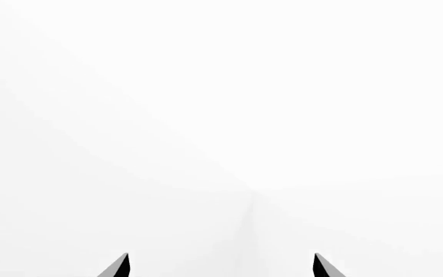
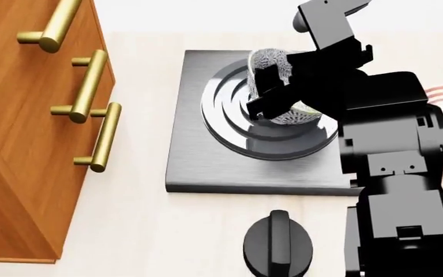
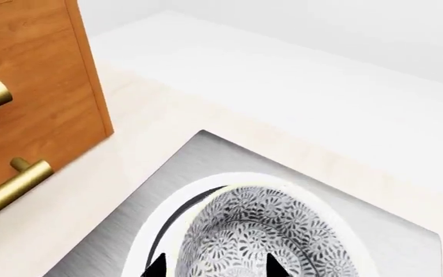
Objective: Put the bowl on the stove.
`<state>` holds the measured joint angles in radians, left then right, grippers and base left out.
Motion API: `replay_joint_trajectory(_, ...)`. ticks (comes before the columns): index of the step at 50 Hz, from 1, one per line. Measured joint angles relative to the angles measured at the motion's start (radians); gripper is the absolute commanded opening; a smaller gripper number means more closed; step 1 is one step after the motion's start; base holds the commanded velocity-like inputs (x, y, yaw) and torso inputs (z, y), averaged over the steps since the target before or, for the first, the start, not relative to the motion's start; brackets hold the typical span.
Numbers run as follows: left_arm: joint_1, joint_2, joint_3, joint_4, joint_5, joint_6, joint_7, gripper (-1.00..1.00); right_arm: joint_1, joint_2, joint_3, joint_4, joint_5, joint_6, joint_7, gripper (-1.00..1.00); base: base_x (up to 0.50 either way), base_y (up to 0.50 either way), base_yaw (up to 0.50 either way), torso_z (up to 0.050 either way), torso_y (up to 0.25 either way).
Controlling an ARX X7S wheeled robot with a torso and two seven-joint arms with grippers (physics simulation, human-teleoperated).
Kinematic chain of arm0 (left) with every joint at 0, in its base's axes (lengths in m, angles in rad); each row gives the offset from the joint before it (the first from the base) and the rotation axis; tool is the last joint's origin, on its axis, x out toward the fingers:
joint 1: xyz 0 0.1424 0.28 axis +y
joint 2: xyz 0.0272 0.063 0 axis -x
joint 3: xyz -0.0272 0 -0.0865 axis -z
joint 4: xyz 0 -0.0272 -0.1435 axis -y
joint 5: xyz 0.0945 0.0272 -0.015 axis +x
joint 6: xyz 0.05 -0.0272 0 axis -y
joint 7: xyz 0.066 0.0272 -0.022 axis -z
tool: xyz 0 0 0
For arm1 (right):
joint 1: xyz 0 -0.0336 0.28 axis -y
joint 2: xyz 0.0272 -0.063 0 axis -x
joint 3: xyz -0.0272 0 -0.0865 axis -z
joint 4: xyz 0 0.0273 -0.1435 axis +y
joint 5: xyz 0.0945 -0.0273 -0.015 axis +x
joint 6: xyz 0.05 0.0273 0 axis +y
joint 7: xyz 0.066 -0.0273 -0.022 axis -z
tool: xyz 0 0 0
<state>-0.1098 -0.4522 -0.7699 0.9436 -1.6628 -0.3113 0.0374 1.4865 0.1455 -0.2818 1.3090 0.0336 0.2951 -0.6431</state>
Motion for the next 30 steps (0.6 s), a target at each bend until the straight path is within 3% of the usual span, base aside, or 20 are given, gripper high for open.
replay_joint_trajectory(27, 0.007, 0.005, -0.002, 0.004, 0.002, 0.004, 0.004, 1.0, 0.003, 0.0, 0.005, 0.0, 0.003, -0.002, 0.0, 1.0, 0.0, 0.0, 0.0, 0.0, 0.0)
replay_joint_trajectory(30, 0.007, 0.006, -0.001, 0.004, 0.002, 0.004, 0.004, 1.0, 0.006, -0.016, 0.055, 0.0, 0.007, -0.019, -0.035, 1.0, 0.0, 0.0, 0.0, 0.0, 0.0)
